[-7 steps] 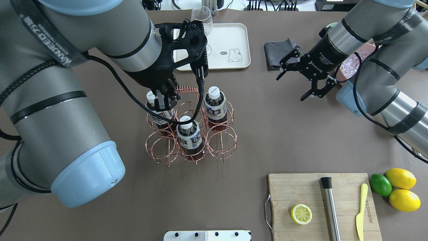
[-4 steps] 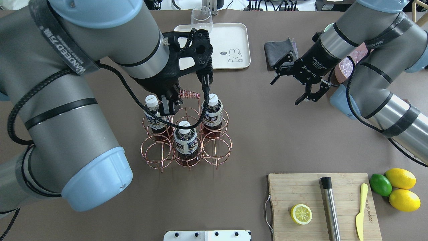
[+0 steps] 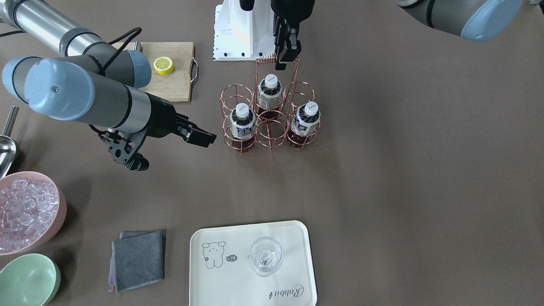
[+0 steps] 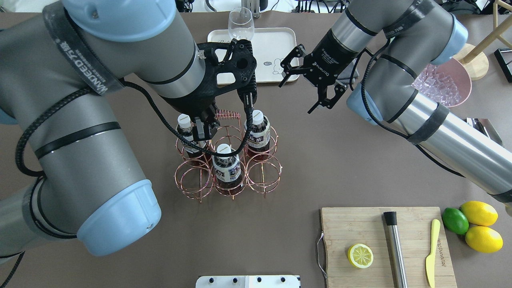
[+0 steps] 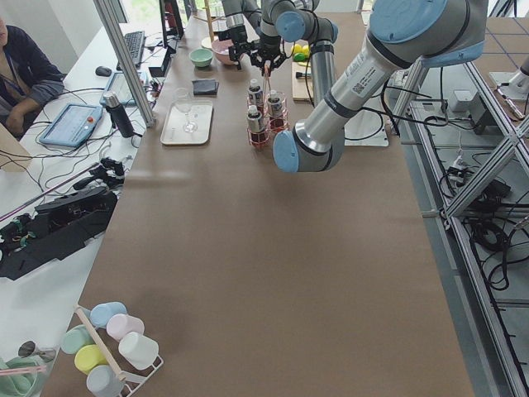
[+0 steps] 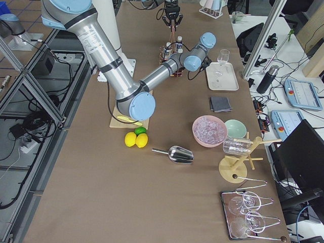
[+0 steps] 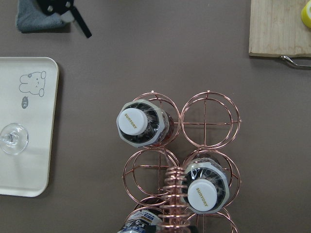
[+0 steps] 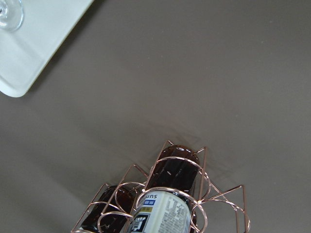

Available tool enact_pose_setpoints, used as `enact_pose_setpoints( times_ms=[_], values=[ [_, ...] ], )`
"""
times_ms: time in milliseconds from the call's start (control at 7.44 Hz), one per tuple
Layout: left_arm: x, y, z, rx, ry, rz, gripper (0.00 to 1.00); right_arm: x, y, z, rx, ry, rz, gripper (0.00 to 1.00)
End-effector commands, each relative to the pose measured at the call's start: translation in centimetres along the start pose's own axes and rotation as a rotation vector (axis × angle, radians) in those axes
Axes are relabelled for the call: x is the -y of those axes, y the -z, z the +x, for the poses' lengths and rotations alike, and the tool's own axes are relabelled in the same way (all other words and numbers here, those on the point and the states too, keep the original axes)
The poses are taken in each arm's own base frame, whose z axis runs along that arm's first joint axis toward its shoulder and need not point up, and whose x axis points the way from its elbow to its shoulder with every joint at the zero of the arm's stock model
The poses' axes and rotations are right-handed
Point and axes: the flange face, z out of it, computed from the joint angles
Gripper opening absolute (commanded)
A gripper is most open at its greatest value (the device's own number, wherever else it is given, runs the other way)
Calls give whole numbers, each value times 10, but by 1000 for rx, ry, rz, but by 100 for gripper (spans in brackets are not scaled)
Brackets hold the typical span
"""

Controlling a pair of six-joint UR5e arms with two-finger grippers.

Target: Take tea from basket to plate

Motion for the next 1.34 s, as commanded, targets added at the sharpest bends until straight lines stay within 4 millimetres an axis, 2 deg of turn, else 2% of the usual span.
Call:
enact_pose_setpoints(
  times_ms=[0,269,403,806,940,1209],
  values=[
    [1,-3,2,-2,6,-4,0,-27,-27,-30,-33,3,-70,100],
    [4,-11,9,-16,1,-8,0,-31,-57,-24,-80,-9,-120,100],
    [4,-12,9,-3,0,-14,0,-31,-64,-23,-97,-18,-155,100],
    [5,-13,11,-3,1,-14,0,-29,-57,-22,-118,-47,-235,100],
    [5,-12,11,-3,0,-13,0,-31,-61,-23,-127,-55,-240,100],
    [5,-11,11,-3,0,-11,0,-42,-74,-40,-145,-58,-251,100]
  ],
)
